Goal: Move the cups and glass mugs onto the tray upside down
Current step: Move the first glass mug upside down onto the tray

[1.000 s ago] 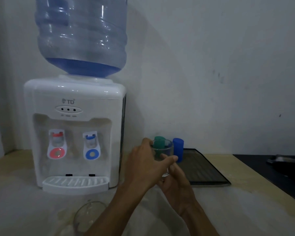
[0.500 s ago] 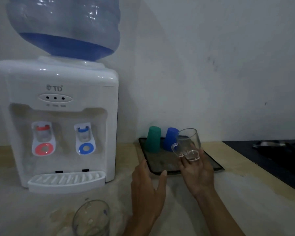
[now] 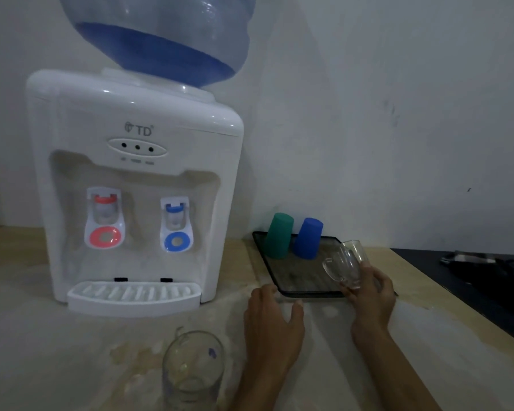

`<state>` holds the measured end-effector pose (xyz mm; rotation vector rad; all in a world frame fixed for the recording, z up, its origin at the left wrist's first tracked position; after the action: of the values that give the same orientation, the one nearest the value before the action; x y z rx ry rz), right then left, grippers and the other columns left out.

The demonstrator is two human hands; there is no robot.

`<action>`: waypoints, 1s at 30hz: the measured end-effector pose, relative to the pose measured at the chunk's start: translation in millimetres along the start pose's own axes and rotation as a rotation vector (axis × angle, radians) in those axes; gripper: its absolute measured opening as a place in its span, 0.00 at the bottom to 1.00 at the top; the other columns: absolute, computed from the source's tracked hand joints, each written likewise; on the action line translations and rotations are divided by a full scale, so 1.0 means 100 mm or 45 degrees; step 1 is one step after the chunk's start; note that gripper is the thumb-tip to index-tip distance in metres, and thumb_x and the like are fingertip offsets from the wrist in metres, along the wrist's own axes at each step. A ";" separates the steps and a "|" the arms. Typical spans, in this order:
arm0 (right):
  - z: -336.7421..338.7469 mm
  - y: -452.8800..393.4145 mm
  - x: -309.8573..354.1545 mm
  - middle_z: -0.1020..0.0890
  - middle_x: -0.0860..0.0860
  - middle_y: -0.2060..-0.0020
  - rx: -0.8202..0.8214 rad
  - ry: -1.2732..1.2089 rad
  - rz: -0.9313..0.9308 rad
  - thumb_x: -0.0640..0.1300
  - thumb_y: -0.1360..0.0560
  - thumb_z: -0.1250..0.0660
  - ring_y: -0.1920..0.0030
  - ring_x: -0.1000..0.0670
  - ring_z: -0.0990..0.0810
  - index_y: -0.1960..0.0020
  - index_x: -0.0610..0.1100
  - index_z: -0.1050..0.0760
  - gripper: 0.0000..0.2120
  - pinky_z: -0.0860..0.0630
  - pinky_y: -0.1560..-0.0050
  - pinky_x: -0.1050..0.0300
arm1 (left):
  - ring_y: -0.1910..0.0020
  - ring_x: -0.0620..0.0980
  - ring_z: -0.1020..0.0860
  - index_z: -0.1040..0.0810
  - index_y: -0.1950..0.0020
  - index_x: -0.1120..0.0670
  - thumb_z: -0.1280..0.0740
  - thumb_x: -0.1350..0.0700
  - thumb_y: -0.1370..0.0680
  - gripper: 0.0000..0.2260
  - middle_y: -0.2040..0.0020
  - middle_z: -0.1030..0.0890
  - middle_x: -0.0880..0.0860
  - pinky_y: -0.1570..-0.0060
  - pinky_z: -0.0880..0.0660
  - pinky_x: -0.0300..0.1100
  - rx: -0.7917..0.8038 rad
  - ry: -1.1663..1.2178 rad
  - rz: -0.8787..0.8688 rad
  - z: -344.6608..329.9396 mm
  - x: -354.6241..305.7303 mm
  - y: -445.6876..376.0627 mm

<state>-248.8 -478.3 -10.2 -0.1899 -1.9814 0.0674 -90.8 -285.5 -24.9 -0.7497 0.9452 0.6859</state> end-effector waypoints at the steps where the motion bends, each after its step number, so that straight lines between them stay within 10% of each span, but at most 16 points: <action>1: -0.02 0.00 0.02 0.18 0.51 0.49 0.024 0.053 0.033 0.56 0.25 0.26 0.57 0.52 0.14 0.39 0.48 0.23 0.19 0.16 0.62 0.57 | 0.38 0.46 0.27 0.28 0.35 0.45 0.31 0.41 0.24 0.20 0.38 0.27 0.43 0.37 0.28 0.41 -0.003 0.002 -0.002 0.00 0.00 -0.01; 7: -0.27 -0.01 0.15 0.17 0.48 0.45 0.335 0.490 0.302 0.58 0.30 0.22 0.48 0.47 0.15 0.39 0.54 0.24 0.23 0.16 0.50 0.45 | 0.42 0.43 0.27 0.26 0.38 0.44 0.33 0.40 0.23 0.17 0.40 0.27 0.42 0.37 0.28 0.41 -0.017 0.000 0.022 0.01 0.01 -0.04; 16: -1.13 -0.03 0.13 0.19 0.55 0.55 0.664 1.174 0.724 0.58 0.33 0.20 0.57 0.58 0.20 0.43 0.48 0.20 0.24 0.25 0.60 0.65 | 0.43 0.42 0.28 0.25 0.39 0.42 0.34 0.38 0.23 0.15 0.40 0.27 0.40 0.36 0.29 0.41 -0.014 -0.027 0.022 -0.02 0.04 -0.08; 30: -1.54 0.05 -0.13 0.20 0.53 0.55 0.763 1.430 0.725 0.58 0.28 0.25 0.63 0.66 0.29 0.41 0.44 0.23 0.23 0.35 0.67 0.70 | 0.45 0.42 0.26 0.26 0.42 0.42 0.33 0.39 0.24 0.13 0.43 0.27 0.40 0.38 0.29 0.41 -0.039 -0.048 -0.001 -0.03 0.05 -0.10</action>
<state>-102.5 -481.5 39.7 -0.3041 -0.6915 0.7408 -82.2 -292.9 -27.6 -0.7619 0.9018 0.7128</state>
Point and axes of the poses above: each hand's wrist, its own y-axis away from the middle knuckle, its own z-axis out of the back of the hand, x = y × z, the point moved 7 cm from there along -y, towards the middle knuckle
